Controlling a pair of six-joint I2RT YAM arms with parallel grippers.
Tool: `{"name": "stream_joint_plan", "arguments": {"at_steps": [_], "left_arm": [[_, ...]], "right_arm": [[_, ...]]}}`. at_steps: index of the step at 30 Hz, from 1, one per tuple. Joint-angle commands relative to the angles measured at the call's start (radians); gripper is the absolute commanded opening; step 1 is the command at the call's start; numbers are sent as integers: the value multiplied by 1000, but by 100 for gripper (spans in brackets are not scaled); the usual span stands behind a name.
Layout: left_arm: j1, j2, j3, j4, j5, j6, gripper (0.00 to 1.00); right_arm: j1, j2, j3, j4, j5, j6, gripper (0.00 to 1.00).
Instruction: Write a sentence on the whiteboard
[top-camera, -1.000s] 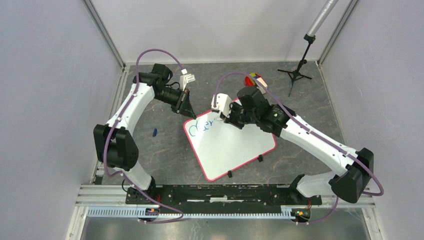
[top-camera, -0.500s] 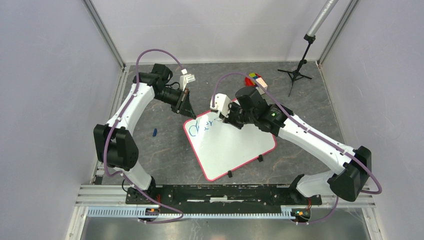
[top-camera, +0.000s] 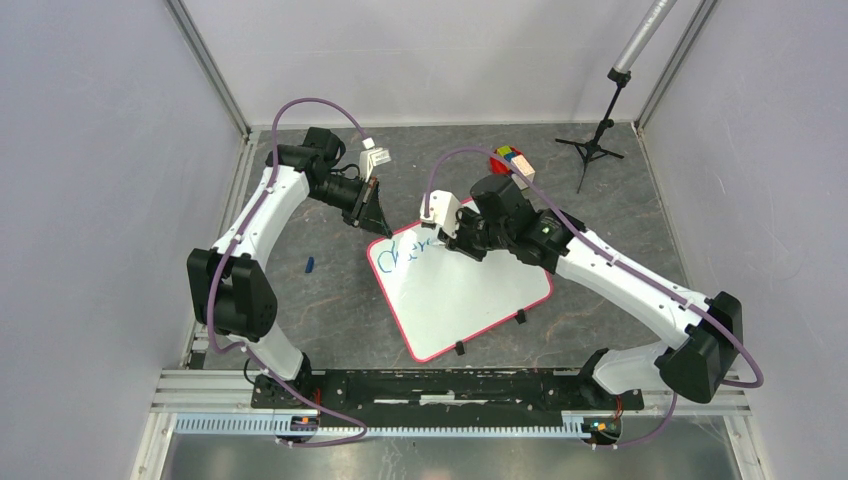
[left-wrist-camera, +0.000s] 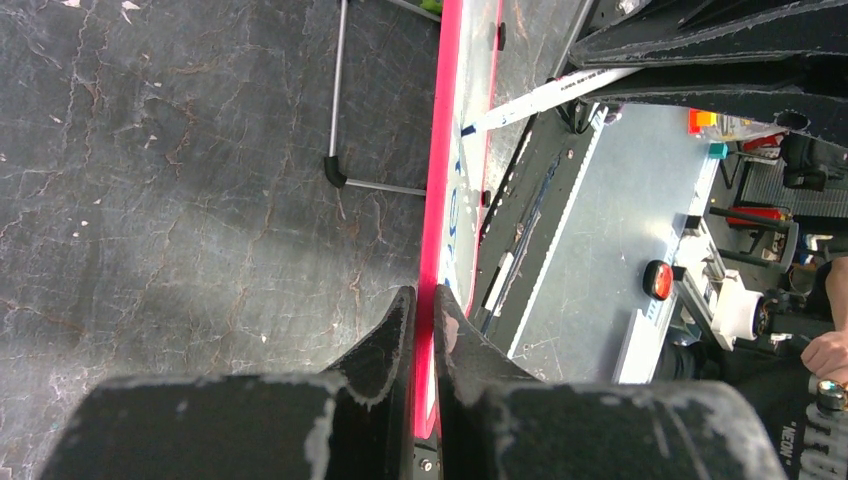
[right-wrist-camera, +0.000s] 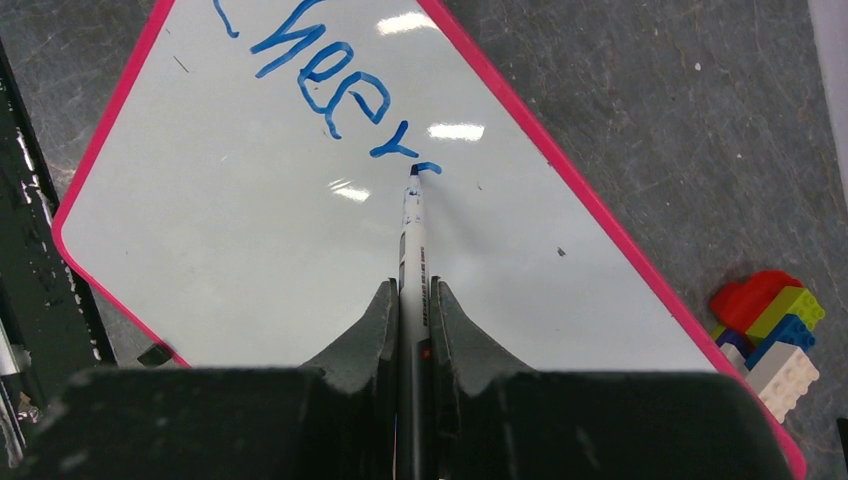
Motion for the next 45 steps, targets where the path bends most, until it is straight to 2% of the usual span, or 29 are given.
{"name": "stream_joint_plan", "arguments": {"at_steps": [1,15,29,37,45], "left_arm": [[-25,1,-2,-26,20,47,2],[-25,2,-3,-26,20,46,2],[-26,1,-3,-26,19,50,2],[-28,11,1,-26,17,52,2],[-39,28,15,-26,4,54,2]], "right_arm": [[6,-15,-26,5,-4,-17,0],[-5,-47,-53,-16,63,-31,0],[29,-12,-39,-10,-17,-10,0],[32,2,52,-26,-106,1,0],[-83,-55,32,-47,-159,-19,0]]}}
